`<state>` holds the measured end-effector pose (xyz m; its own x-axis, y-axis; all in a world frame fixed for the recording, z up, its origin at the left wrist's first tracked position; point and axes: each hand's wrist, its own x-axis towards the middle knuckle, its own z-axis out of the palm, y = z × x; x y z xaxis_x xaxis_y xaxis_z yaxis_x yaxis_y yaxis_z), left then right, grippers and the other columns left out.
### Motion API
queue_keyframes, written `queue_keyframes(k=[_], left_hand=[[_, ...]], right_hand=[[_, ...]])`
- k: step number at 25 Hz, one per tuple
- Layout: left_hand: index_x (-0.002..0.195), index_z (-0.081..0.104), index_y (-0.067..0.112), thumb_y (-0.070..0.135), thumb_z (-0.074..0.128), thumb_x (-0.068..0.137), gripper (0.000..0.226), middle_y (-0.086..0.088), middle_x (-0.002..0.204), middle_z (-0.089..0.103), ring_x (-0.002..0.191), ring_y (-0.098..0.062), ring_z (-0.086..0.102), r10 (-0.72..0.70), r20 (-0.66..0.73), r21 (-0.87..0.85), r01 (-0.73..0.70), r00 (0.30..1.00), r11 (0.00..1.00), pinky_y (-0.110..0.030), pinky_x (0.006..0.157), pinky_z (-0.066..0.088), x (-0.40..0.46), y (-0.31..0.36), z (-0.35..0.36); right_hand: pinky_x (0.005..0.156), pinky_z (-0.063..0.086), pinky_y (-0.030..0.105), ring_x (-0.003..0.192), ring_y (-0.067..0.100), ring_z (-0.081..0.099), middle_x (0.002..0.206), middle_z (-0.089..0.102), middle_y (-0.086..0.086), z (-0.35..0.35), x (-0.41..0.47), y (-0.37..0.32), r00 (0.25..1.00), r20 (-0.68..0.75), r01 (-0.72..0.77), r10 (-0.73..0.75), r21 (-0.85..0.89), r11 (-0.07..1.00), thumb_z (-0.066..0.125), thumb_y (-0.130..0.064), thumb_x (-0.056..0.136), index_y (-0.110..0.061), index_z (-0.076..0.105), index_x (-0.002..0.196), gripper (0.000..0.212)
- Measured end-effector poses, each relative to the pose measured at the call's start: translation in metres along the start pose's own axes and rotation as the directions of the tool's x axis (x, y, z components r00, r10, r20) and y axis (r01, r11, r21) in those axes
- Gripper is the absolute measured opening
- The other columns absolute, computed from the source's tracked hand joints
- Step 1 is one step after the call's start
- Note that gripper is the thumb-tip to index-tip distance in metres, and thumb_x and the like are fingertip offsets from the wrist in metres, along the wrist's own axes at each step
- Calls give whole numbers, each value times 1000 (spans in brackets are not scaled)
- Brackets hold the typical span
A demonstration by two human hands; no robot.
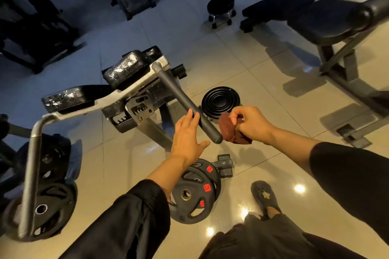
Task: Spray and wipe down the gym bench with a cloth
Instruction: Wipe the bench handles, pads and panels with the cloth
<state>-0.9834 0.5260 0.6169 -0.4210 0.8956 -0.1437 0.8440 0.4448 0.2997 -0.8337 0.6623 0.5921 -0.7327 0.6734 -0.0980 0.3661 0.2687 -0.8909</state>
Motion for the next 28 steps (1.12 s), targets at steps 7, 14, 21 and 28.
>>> queue_keyframes(k=[7, 14, 21, 28], left_hand=[[150, 27, 19, 29, 70, 87, 77, -2, 159, 19, 147, -22, 3, 107, 78, -6, -107, 991, 994, -32, 117, 10, -9, 1, -8], [154, 11, 20, 27, 61, 93, 79, -4, 162, 3, 148, -26, -1, 137, 219, 105, -163, 966, 981, -33, 118, 5, -23, -9, -2], [154, 0, 20, 21, 62, 92, 88, -3, 162, -6, 148, -25, -5, 141, 199, -19, -140, 970, 990, -35, 118, 7, -41, -9, 12], [154, 11, 23, 23, 66, 90, 84, -2, 162, 7, 148, -22, -2, 125, 97, -58, -119, 987, 991, -34, 118, 6, -35, -15, -1]], right_hand=[[77, 52, 42, 81, 28, 59, 81, 62, 20, -7, -24, -23, 1000, 29, -9, 7, 66, 998, 48, 24, 65, -20, 52, 57, 45], [90, 43, 24, 99, 12, 53, 104, 60, 0, 25, -44, -29, 978, 170, 164, -118, -291, 942, 56, 13, 74, -17, 73, 105, 46], [75, 36, 5, 88, 17, 58, 96, 62, 6, 26, -46, -22, 963, -60, 230, -264, -337, 913, 62, 13, 71, -9, 75, 101, 39], [82, 46, 27, 97, 23, 58, 102, 59, 4, 4, -41, -19, 990, 8, 126, -140, -488, 864, 60, 9, 77, -12, 75, 103, 37]])
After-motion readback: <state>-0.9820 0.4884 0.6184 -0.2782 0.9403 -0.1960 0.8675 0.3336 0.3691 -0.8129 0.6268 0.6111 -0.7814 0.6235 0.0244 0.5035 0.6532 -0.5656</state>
